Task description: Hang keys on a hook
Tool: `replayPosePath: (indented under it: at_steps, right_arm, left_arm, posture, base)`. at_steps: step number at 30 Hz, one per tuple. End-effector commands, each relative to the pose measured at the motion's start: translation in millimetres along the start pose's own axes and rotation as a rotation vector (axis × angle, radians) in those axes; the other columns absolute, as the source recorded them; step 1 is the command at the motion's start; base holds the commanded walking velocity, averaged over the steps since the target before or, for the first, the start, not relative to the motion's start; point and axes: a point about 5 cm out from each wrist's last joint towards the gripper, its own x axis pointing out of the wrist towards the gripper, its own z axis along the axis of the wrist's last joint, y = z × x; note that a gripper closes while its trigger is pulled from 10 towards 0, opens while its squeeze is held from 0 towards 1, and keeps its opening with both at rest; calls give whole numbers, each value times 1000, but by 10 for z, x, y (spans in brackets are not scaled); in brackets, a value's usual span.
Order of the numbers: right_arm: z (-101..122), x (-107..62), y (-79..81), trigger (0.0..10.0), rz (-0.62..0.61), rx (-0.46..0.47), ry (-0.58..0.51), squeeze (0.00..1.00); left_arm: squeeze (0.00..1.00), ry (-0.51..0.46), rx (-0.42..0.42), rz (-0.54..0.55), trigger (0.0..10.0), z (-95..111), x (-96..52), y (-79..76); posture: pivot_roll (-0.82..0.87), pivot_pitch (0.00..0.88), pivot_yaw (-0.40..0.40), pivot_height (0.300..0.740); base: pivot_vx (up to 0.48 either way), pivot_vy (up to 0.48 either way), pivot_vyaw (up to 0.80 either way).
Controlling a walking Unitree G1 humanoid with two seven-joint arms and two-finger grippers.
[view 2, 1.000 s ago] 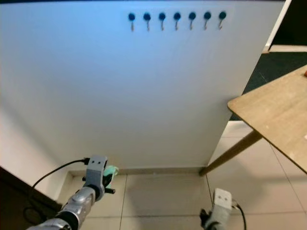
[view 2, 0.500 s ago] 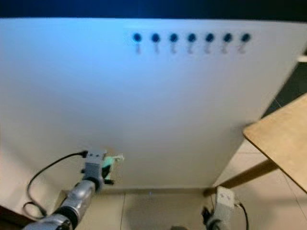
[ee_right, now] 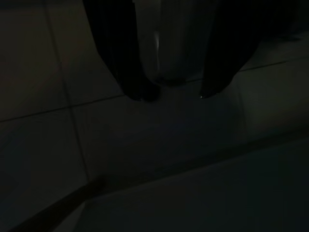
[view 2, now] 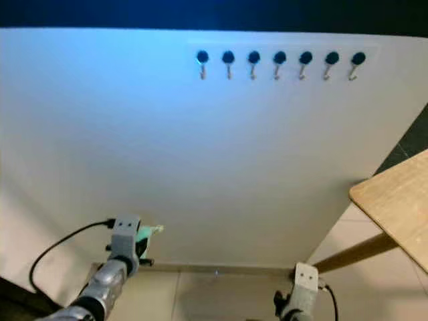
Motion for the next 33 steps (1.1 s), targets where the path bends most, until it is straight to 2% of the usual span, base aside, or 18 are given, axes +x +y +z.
replayPosePath:
  at_steps: [1, 11, 16, 18, 19, 25, 28, 29, 31, 32, 33]
  right_arm:
    - [0, -1, -27, 10000, -12, -2, 7, 0]
    - [-18, -10, -31, 10000, -4, -40, 5, 0]
    - [163, 17, 79, 10000, 76, -195, -93, 0]
    - [191, 21, 98, 10000, 90, -219, -107, 0]
    - [265, 28, 146, 10000, 124, -278, -143, 0]
    - [400, 27, 219, 10000, 180, -387, -220, 0]
    - [543, 11, 294, 10000, 227, -410, -310, 0]
    - [543, 11, 294, 10000, 227, -410, -310, 0]
    - [693, -21, 369, 10000, 279, -397, -402, 0]
    - [693, -21, 369, 10000, 279, -397, -402, 0]
    - [792, -50, 428, 10000, 325, -389, -457, 0]
  left_arm:
    - [0, -4, 20, -7, 10000, -2, -6, 10]
    - [0, -23, 41, 10, 10000, -9, -44, 118]
    - [0, -80, 88, 33, 10000, 127, -69, 337]
    - [0, -86, 93, 31, 10000, 143, -72, 358]
    - [0, -95, 107, 30, 10000, 174, -84, 419]
    - [0, -122, 113, 13, 10000, 231, -99, 471]
    - [0, -191, 104, -22, 10000, 321, -108, 459]
    - [0, -191, 104, -22, 10000, 321, -108, 459]
    - [0, -295, 125, -85, 10000, 459, -132, 416]
    - [0, -295, 125, -85, 10000, 459, -132, 416]
    - [0, -371, 142, -161, 10000, 568, -160, 361]
  posture:
    - [32, 34, 24, 740]
    - [30, 39, 22, 740]
    - [32, 45, 19, 740]
    - [32, 45, 19, 740]
    - [31, 50, 23, 740]
    - [33, 49, 22, 740]
    - [33, 50, 22, 740]
    - [33, 50, 22, 740]
    - [31, 53, 21, 740]
    - [31, 53, 21, 740]
    - [32, 53, 18, 740]
  base:
    - [0, 0, 0]
    - [0, 0, 0]
    - [0, 0, 0]
    - [0, 0, 0]
    - [0, 0, 0]
    - [0, 0, 0]
    - [0, 320, 0]
    - [0, 480, 0]
    - [0, 240, 0]
    - [0, 0, 0]
    - [0, 0, 0]
